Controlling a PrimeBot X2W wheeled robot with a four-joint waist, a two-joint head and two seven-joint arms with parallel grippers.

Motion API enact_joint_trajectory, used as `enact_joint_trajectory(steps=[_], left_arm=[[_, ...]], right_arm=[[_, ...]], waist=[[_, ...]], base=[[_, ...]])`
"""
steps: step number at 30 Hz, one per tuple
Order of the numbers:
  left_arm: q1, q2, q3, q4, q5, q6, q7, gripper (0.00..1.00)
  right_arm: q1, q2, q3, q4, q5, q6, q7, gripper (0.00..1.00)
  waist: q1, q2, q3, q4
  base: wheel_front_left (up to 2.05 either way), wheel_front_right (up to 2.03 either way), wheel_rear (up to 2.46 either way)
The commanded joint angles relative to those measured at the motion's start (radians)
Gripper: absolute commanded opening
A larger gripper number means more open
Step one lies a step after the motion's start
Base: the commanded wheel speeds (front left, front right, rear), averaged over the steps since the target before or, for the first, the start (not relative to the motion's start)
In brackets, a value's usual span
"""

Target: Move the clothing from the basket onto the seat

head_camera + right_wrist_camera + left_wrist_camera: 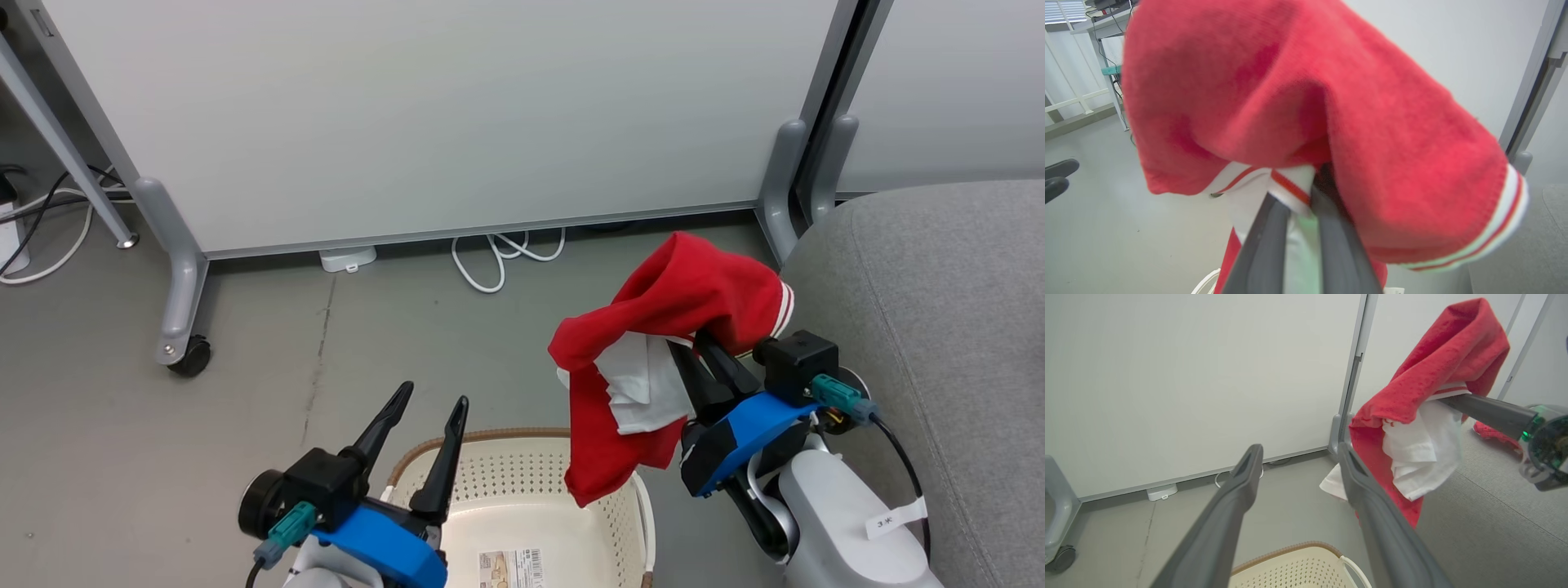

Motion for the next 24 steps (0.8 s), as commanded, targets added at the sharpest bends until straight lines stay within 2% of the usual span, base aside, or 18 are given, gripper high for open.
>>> enact_joint_trajectory(steps=[1,16,24], left_arm=[[0.015,0.002,0.014,-0.008,0.008,-0.001,-0.003,1.0],[0.037,-0.011,0.033,-0.022,0.033,-0.001,-0.003,1.0],[0.047,-0.008,0.049,-0.029,0.038,-0.001,-0.003,1.0]], right_arm=[[0.013,-0.004,-0.004,-0.008,-0.008,0.0,-0.005,0.0],[0.035,0.0,-0.03,-0.021,-0.014,0.0,-0.005,0.0],[0.034,-0.002,-0.036,-0.027,-0.022,0.0,-0.005,0.0]], waist=[[0.0,0.0,0.001,-0.002],[0.0,0.0,-0.008,-0.024],[0.0,0.0,-0.003,-0.08]], base=[[0.0,0.0,0.0],[0.0,0.0,0.0],[0.0,0.0,0.0]])
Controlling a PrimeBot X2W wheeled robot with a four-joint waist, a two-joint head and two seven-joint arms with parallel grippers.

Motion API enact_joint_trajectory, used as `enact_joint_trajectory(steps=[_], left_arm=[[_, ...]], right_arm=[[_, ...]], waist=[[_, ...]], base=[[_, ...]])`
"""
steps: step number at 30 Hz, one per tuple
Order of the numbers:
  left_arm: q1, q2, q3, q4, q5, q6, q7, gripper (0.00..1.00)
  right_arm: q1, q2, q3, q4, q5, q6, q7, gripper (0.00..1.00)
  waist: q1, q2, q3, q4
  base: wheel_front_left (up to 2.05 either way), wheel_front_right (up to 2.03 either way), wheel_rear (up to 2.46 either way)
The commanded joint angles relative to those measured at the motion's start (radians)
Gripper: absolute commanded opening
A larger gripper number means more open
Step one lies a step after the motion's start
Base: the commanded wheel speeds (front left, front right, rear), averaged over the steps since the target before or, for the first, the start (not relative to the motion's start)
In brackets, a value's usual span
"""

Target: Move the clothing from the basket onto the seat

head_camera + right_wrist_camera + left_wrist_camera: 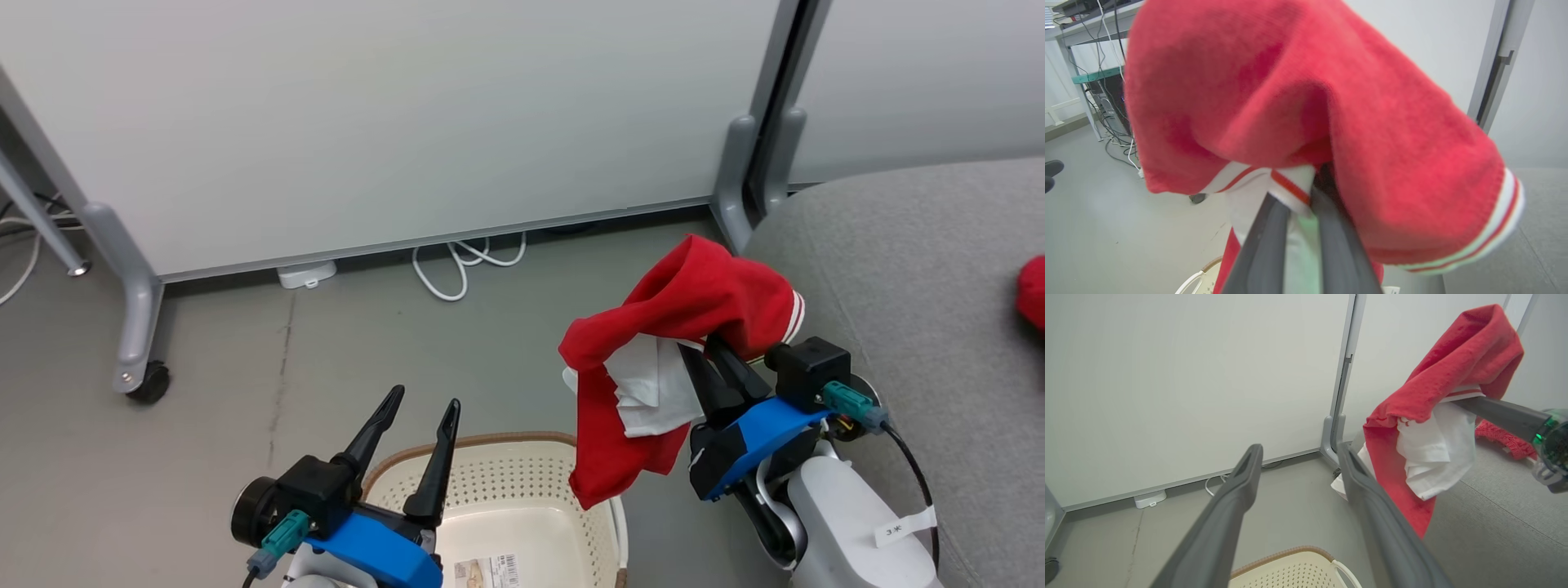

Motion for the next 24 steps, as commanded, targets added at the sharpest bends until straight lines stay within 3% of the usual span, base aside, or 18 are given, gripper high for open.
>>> enact_joint_trajectory(steps=[1,24], left_arm=[[0.005,0.0,-0.002,-0.005,0.008,-0.001,-0.003,1.0],[-0.017,0.0,0.013,-0.018,0.018,-0.001,-0.003,1.0]], right_arm=[[0.006,-0.003,-0.006,-0.007,-0.006,0.0,-0.005,0.0],[0.017,-0.007,-0.032,-0.018,-0.015,0.0,-0.005,0.0]], waist=[[0.0,0.0,0.005,-0.023],[0.0,0.0,0.049,-0.382]], base=[[0.0,0.0,0.0],[0.0,0.0,0.0]])
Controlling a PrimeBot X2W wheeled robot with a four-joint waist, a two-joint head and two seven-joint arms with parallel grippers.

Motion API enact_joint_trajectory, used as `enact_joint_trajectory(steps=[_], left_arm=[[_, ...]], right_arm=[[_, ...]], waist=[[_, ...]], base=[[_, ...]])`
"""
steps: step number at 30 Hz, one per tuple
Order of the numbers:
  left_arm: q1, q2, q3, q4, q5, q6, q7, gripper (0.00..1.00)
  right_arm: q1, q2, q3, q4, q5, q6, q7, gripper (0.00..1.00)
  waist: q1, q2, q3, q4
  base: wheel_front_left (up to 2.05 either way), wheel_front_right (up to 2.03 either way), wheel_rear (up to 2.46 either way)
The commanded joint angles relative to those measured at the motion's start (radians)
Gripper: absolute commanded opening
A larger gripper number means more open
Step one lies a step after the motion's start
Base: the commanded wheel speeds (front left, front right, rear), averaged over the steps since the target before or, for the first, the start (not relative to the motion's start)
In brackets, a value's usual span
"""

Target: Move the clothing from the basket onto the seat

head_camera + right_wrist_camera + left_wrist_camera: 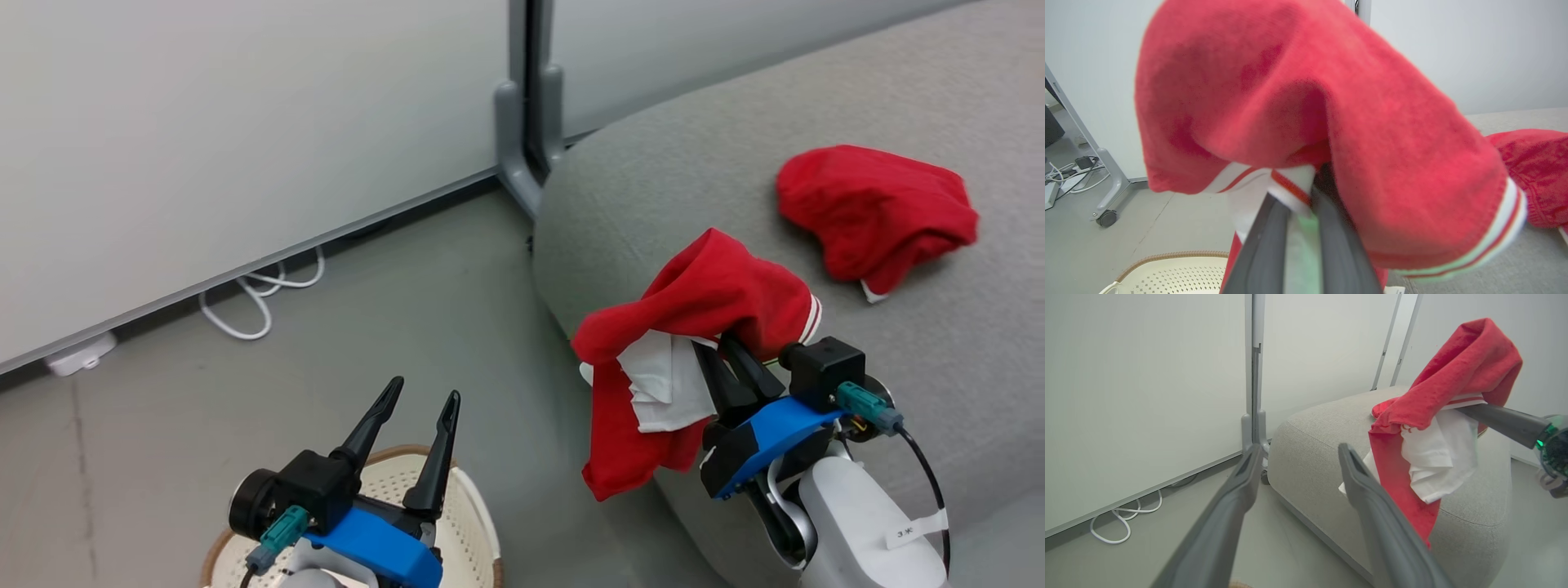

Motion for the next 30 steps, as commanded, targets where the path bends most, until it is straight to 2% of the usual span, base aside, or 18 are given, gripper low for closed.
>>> enact_joint_trajectory(steps=[1,7,13,24,30], left_arm=[[-0.014,0.006,0.002,0.0,0.001,-0.001,-0.003,1.0],[-0.021,0.012,-0.008,0.004,0.0,-0.001,-0.003,1.0],[-0.023,0.017,-0.017,0.006,-0.003,-0.001,-0.003,1.0],[-0.029,0.02,-0.029,0.007,-0.005,-0.001,-0.003,1.0],[-0.046,0.026,-0.033,-0.003,0.001,-0.001,-0.003,1.0]], right_arm=[[0.009,0.001,-0.003,-0.008,0.001,0.0,-0.005,0.0],[0.023,0.003,-0.018,-0.015,0.006,0.0,-0.005,0.0],[0.035,0.005,-0.036,-0.023,0.005,0.0,-0.005,0.0],[0.04,0.009,-0.068,-0.033,-0.003,0.0,-0.005,0.0],[-0.021,-0.012,-0.113,-0.043,0.024,0.0,0.018,0.0]], waist=[[0.0,-0.0001,0.014,-0.057],[0.0,-0.0001,0.024,-0.115],[0.0,-0.0001,0.028,-0.131],[0.0,-0.0001,0.042,-0.098],[0.0,-0.0001,0.073,-0.073]], base=[[0.0,0.0,0.0],[0.0,0.0,0.0],[0.0,0.0,0.0],[0.0,0.0,0.0],[0.0,0.0,0.0]])
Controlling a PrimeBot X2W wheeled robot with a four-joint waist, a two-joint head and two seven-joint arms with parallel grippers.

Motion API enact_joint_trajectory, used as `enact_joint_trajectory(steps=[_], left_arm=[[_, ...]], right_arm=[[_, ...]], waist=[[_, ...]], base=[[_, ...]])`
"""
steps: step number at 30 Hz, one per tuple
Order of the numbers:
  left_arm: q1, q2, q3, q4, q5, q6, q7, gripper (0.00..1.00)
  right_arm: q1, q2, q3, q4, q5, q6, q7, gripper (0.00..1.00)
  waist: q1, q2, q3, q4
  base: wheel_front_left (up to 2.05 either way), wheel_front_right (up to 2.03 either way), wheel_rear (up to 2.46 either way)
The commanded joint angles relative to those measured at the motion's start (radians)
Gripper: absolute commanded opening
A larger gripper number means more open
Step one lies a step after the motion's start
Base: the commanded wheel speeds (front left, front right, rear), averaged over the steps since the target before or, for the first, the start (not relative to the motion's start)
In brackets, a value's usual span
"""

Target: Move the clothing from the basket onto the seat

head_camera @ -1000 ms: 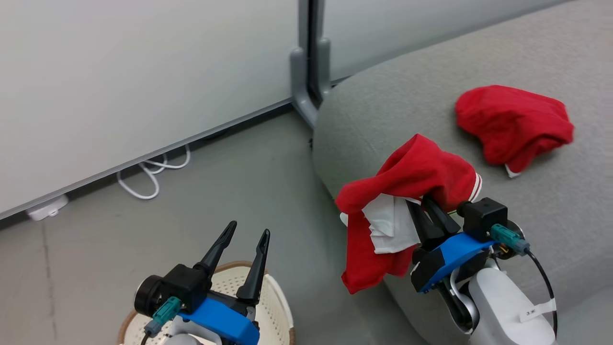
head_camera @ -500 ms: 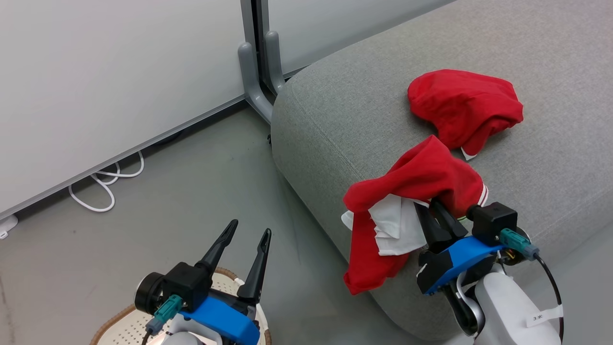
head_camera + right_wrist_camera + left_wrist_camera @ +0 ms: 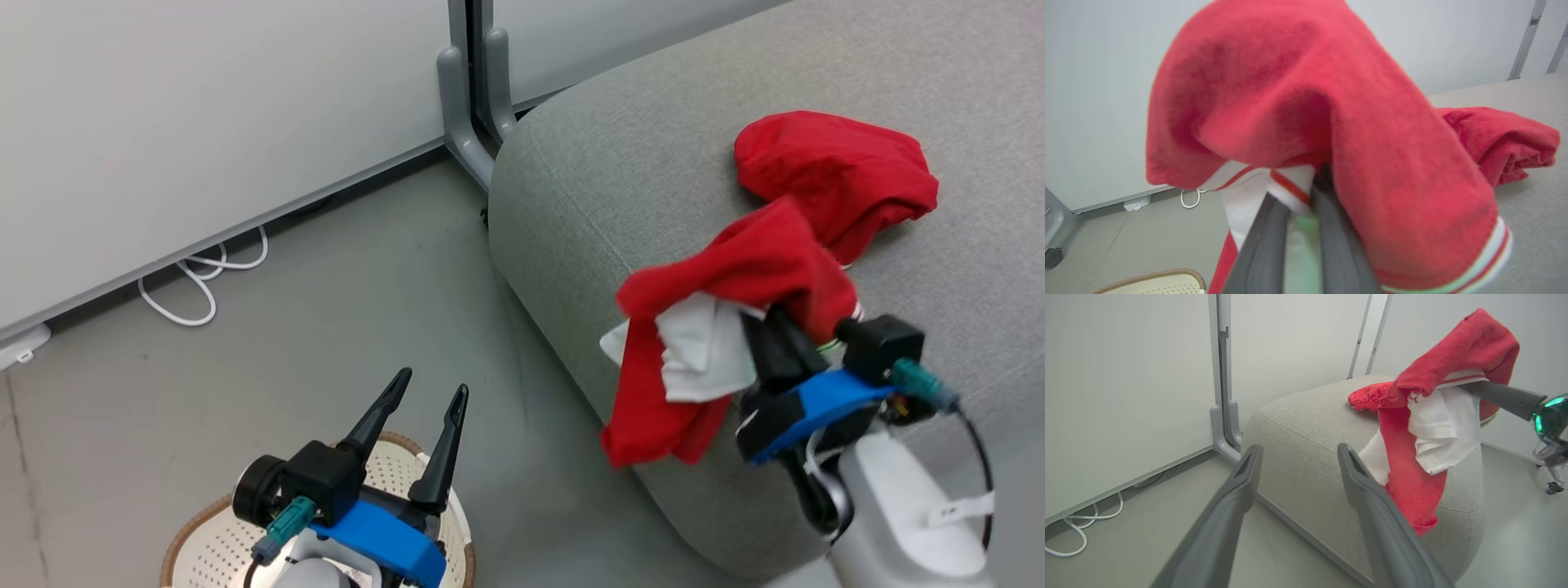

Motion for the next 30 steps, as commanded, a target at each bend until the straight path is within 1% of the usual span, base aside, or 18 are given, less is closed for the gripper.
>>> enact_joint_trajectory(steps=[1,3,4,7,14,19,22,26,30], left_arm=[[-0.026,0.01,0.0,-0.007,0.009,-0.001,-0.003,1.0],[-0.039,0.015,-0.006,-0.014,0.01,-0.001,-0.003,1.0],[-0.039,0.015,-0.006,-0.014,0.01,-0.001,-0.003,1.0],[-0.07,0.032,-0.019,-0.028,0.017,-0.001,-0.003,1.0],[-0.165,0.076,-0.055,-0.063,0.029,-0.001,-0.003,1.0],[-0.236,0.109,-0.076,-0.095,0.037,-0.001,-0.003,1.0],[-0.281,0.127,-0.081,-0.116,0.042,-0.001,-0.003,1.0],[-0.323,0.154,-0.082,-0.152,0.053,-0.001,-0.003,1.0],[-0.359,0.18,-0.068,-0.189,0.066,-0.001,-0.003,1.0]], right_arm=[[-0.046,-0.018,-0.029,-0.016,0.016,0.0,0.018,0.0],[-0.084,-0.036,-0.06,-0.029,0.022,0.0,0.043,0.0],[-0.084,-0.036,-0.06,-0.029,0.022,0.0,0.043,0.0],[-0.157,-0.073,-0.109,-0.06,0.021,0.0,0.1,0.0],[-0.306,-0.178,-0.272,-0.188,-0.017,0.0,0.221,0.0],[-0.396,-0.258,-0.414,-0.293,-0.035,0.0,0.296,0.0],[-0.449,-0.307,-0.508,-0.35,-0.052,0.0,0.314,0.0],[-0.5,-0.349,-0.62,-0.364,-0.043,0.0,0.314,0.0],[-0.498,-0.341,-0.687,-0.32,-0.057,0.0,0.278,0.0]], waist=[[0.0,-0.0001,0.025,0.014],[0.0,-0.0001,0.051,0.025],[0.0,-0.0001,0.051,0.025],[0.0,-0.0001,0.101,0.045],[0.0,-0.0001,0.253,0.099],[0.0,-0.0001,0.366,0.133],[0.0,-0.0001,0.428,0.15],[0.0,-0.0001,0.509,0.169],[0.0,-0.0001,0.575,0.186]], base=[[0.0,0.0,0.0],[0.0,0.0,0.0],[0.0,0.0,0.0],[0.0,0.0,0.0],[0.0,0.0,0.0],[0.0,0.0,0.0],[0.0,0.0,0.0],[0.0,0.0,0.0],[0.0,0.0,0.0]])
